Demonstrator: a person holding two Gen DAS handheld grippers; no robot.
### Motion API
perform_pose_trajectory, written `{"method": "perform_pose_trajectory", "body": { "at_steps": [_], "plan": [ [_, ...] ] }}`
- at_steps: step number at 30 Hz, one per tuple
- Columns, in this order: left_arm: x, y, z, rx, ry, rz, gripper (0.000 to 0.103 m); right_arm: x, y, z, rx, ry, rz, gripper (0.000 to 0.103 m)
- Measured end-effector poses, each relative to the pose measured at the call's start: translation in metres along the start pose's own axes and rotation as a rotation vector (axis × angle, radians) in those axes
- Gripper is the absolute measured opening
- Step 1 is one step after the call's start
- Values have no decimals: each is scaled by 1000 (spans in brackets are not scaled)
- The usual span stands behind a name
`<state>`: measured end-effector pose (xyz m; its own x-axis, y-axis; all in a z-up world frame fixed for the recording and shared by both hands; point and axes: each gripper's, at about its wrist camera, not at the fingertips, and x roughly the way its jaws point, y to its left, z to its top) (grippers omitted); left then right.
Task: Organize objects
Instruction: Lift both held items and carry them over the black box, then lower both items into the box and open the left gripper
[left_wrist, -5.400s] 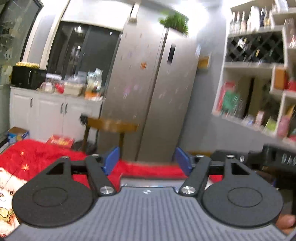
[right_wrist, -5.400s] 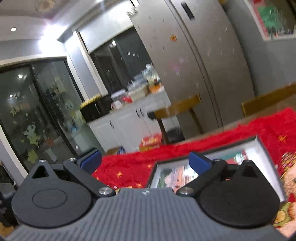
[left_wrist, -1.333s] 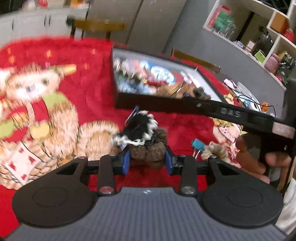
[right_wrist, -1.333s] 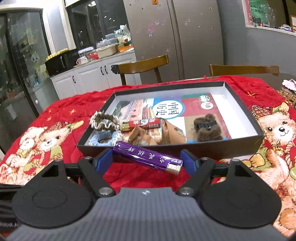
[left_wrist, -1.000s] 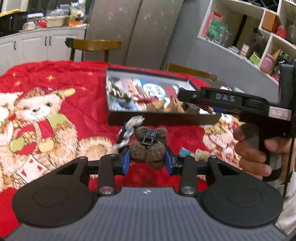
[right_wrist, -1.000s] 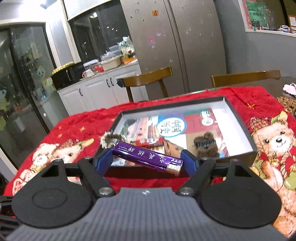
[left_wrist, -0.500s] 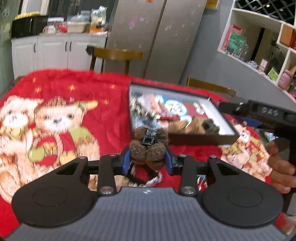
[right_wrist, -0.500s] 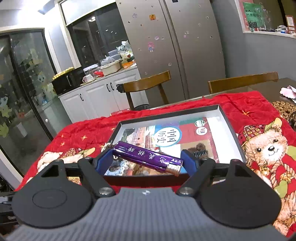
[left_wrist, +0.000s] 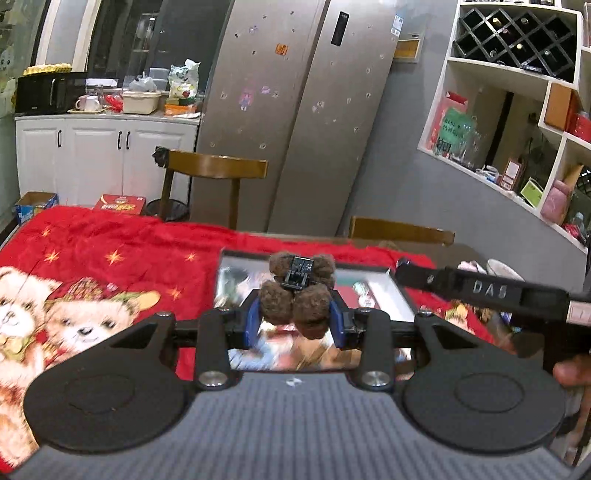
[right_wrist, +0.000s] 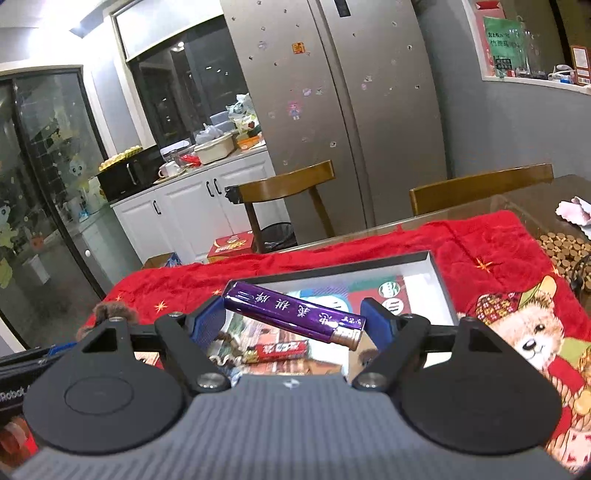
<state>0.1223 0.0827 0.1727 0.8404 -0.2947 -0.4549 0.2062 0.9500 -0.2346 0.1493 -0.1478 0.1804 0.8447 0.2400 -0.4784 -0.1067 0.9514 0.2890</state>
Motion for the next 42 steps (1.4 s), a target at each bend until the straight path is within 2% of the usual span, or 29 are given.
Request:
{"method": "perform_pose_trajectory", "body": {
  "at_steps": [7,10,14,19,21,29,33,42],
  "plan": [
    [57,-36,21,-13,-43,6,43,25,-28,21,74,-14,-1,80],
    [82,-57,24,-3,-78,56,43,36,-42,23,87,-13,-13,80],
    [112,-80,23,16,-104,82,43,51,-68,19,109,-22,-29,80],
    [144,-91,17,31,-91,59,43,78,-93,16,164,60,-47,80],
    [156,-85,13,3,-68,37,43,88,-100,13,178,89,-57,80],
    [208,-53,-7,-41,109,34,43,120,-109,-5,190,187,-88,80],
    [224,-42,-19,-72,181,-18,43,129,-112,-14,195,220,-96,80],
    [234,-54,-41,-13,187,-26,43,137,-111,-15,135,222,-76,80]
  ]
}}
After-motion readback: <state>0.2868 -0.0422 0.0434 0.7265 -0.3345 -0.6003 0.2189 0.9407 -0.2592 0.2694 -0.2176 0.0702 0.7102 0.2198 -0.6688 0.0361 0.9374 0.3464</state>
